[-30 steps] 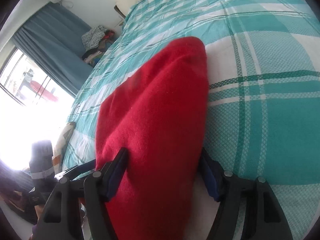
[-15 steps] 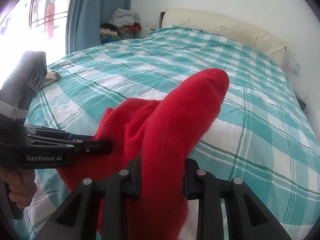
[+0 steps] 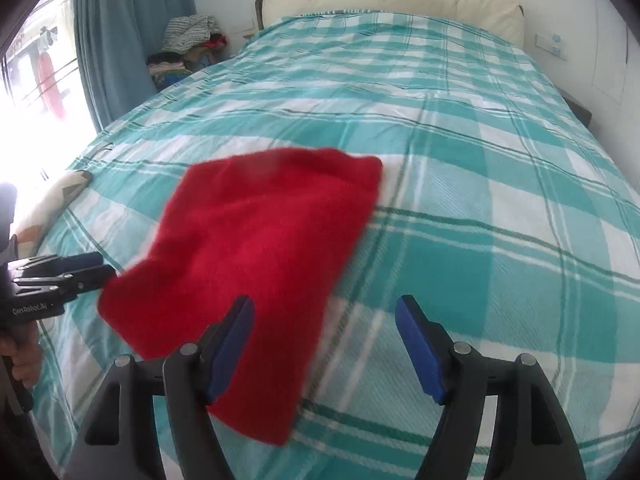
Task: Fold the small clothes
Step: 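Open the left gripper and withdraw both grippers from the sweater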
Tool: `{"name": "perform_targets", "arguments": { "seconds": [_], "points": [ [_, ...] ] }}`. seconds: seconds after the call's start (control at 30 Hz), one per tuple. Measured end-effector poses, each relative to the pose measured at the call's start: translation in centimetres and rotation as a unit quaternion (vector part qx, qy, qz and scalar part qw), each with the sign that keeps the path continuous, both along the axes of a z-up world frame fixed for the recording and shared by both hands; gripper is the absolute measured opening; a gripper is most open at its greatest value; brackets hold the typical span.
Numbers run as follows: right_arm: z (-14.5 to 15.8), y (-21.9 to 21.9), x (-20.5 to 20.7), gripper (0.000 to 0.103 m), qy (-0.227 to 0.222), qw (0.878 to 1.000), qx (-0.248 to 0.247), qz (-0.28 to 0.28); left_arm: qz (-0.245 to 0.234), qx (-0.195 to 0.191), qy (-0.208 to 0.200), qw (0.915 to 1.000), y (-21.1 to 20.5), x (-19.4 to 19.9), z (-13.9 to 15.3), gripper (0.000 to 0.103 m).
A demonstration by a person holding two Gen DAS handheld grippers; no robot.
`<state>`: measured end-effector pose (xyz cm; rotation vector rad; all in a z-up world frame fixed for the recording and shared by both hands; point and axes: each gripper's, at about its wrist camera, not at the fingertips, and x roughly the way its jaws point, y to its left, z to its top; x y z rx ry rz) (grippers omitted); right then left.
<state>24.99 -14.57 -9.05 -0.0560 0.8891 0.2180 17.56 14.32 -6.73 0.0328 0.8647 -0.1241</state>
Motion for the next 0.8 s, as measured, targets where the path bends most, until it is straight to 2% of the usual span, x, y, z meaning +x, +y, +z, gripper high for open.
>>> {"name": "perform_targets", "arguments": {
  "seconds": [0.07, 0.1, 0.17, 0.3, 0.53, 0.8],
  "points": [
    [0.5, -1.1, -3.3, 0.085, -0.013, 1.000, -0.026, -0.002, 0.004, 0.034, -0.055, 0.9979, -0.6, -2.5, 1.6, 0.102],
    [1.0, -1.3, -4.8, 0.090, -0.020, 0.999, -0.036, -0.003, 0.005, 0.048, -0.077, 0.9959, -1.0, -3.4, 2.4, 0.102],
    [2.4, -1.5, -7.5, 0.095, -0.036, 0.998, -0.049, -0.006, 0.021, 0.074, -0.095, 0.9925, -1.9, -5.0, 3.9, 0.102],
    [5.1, -1.1, -11.6, 0.102, -0.054, 0.998, -0.042, -0.016, 0.046, 0.083, -0.098, 0.9906, -2.8, -7.7, 5.8, 0.103],
    [8.2, 0.3, -15.9, 0.102, -0.056, 0.998, 0.000, -0.008, 0.056, 0.079, -0.076, 0.9923, -3.8, -12.8, 7.4, 0.103],
    [9.2, 1.5, -19.8, 0.102, -0.033, 0.999, 0.025, 0.008, 0.066, 0.054, -0.057, 0.9947, -4.0, -15.9, 8.3, 0.103]
  ]
}}
